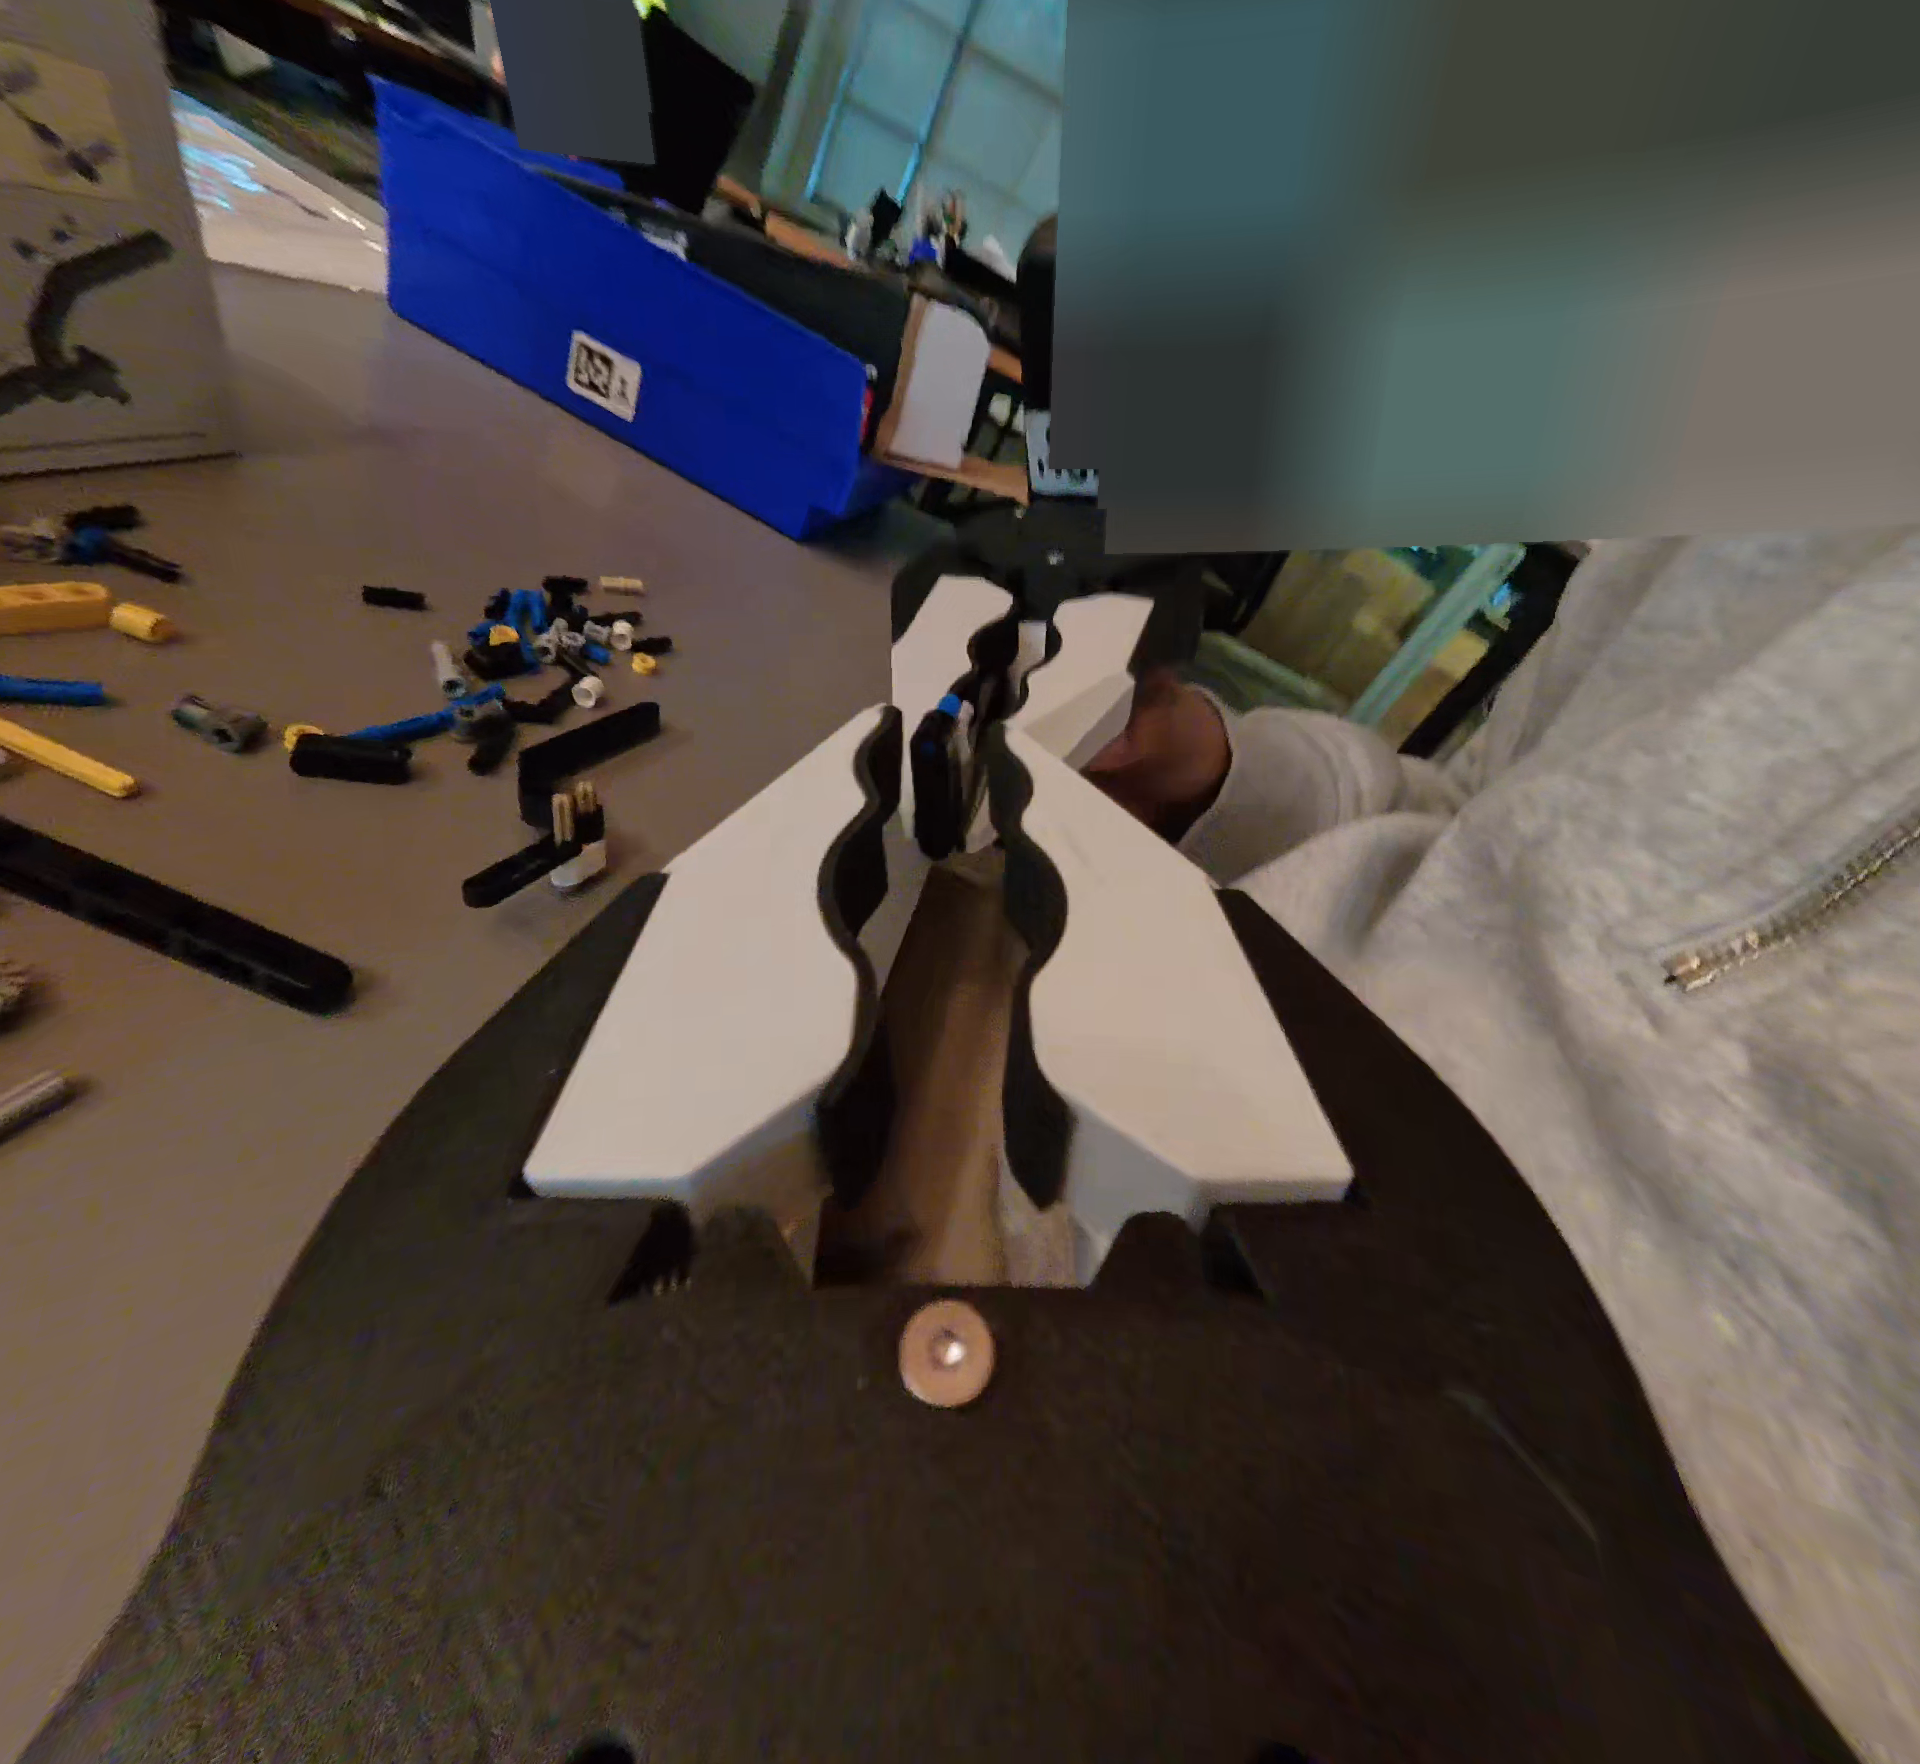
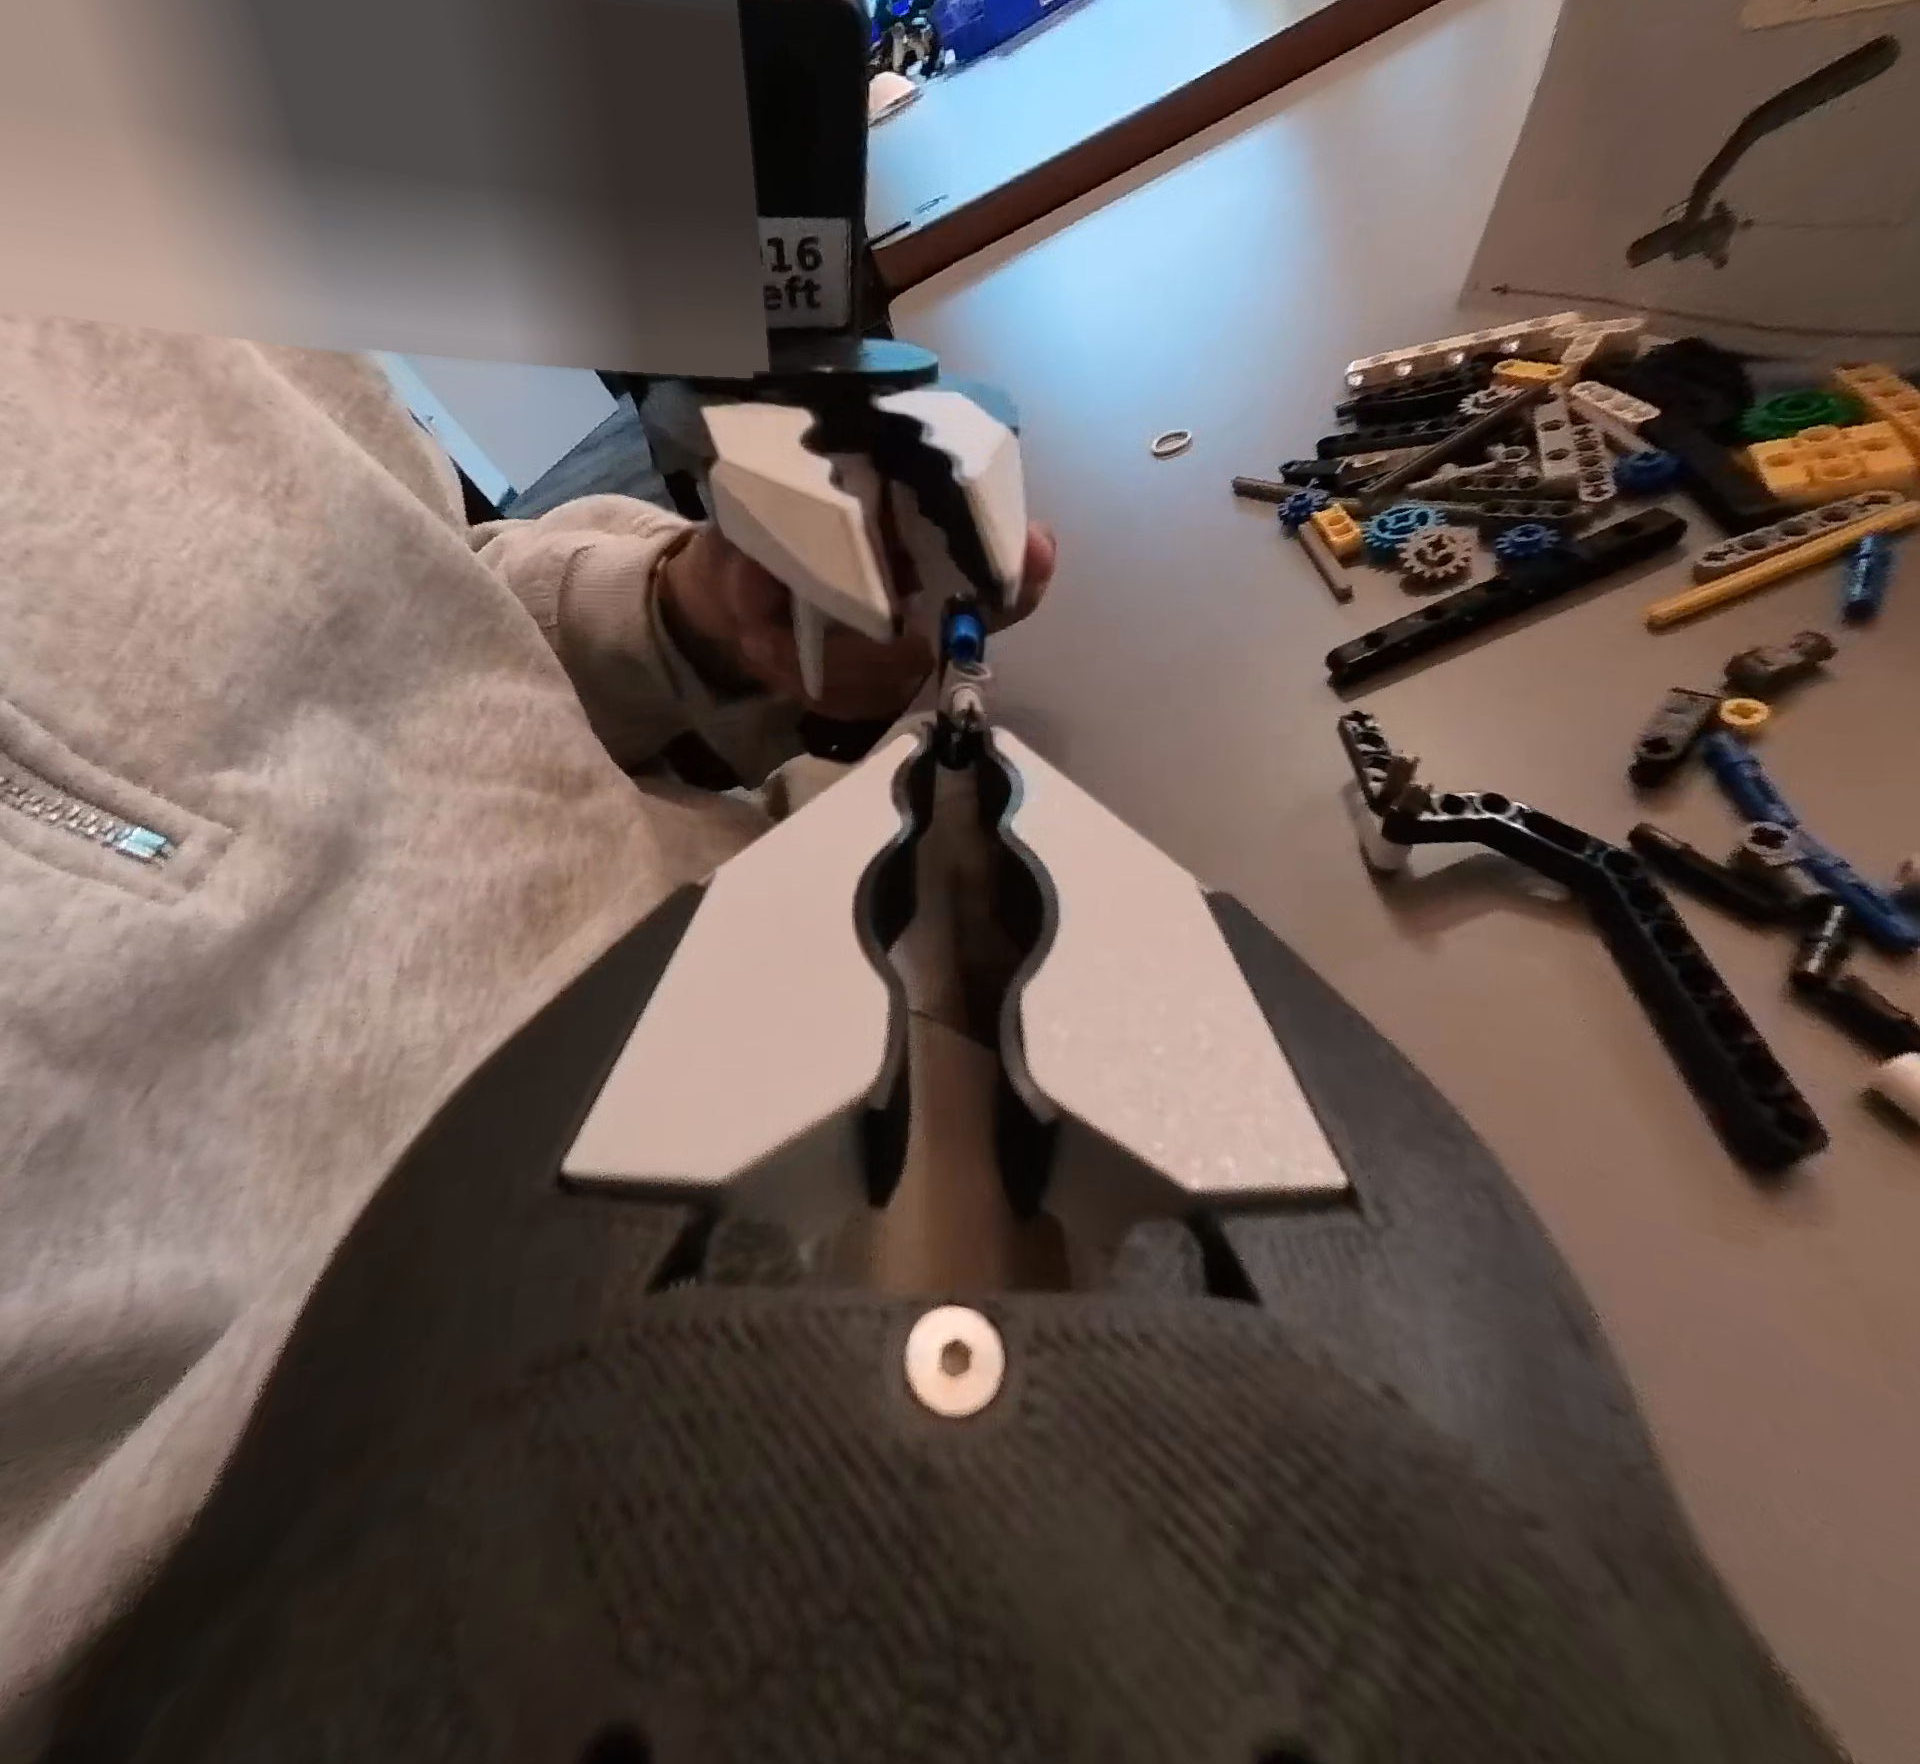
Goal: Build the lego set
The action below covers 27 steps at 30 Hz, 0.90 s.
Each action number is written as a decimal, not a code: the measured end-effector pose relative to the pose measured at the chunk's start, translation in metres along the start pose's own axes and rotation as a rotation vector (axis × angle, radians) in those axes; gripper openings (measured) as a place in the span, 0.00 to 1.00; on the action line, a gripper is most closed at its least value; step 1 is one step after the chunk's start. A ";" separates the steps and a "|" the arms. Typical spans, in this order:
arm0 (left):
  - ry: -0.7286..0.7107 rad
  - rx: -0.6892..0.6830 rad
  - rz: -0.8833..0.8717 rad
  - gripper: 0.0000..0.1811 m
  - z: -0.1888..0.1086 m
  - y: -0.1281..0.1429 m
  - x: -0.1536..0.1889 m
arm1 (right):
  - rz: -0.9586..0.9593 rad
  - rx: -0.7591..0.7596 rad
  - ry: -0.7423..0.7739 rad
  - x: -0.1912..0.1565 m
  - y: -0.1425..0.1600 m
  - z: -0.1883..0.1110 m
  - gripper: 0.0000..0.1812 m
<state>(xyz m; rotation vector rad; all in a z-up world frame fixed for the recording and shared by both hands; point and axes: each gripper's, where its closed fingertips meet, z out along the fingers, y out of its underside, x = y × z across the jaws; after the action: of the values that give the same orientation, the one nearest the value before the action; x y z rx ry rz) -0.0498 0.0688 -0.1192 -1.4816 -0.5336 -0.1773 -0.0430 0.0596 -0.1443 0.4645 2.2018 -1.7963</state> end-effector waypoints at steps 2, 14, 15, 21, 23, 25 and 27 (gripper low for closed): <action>-0.015 -0.053 0.038 0.11 0.002 0.008 -0.001 | -0.022 -0.029 -0.001 -0.001 0.004 0.000 0.03; 0.046 0.129 -0.078 0.03 -0.009 -0.017 -0.001 | 0.007 0.169 0.020 0.002 -0.024 -0.011 0.19; 0.062 0.179 -0.113 0.03 -0.012 -0.024 -0.001 | 0.076 0.245 -0.026 0.000 -0.033 -0.016 0.22; 0.073 0.284 0.049 0.03 -0.019 -0.040 0.015 | 0.473 0.539 -0.348 -0.014 -0.059 -0.025 0.30; 0.074 0.295 0.137 0.03 -0.019 -0.041 0.024 | 0.483 0.521 -0.381 -0.025 -0.057 -0.013 0.31; 0.069 0.290 0.249 0.03 -0.017 -0.040 0.034 | 0.507 0.527 -0.424 -0.032 -0.060 -0.009 0.36; 0.047 0.257 0.376 0.03 -0.013 -0.035 0.042 | 0.566 0.542 -0.517 -0.037 -0.064 -0.013 0.30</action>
<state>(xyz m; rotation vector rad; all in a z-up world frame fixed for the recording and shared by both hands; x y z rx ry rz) -0.0249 0.0616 -0.0694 -1.2959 -0.2226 0.1470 -0.0346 0.0575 -0.0700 0.5715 1.0927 -1.8783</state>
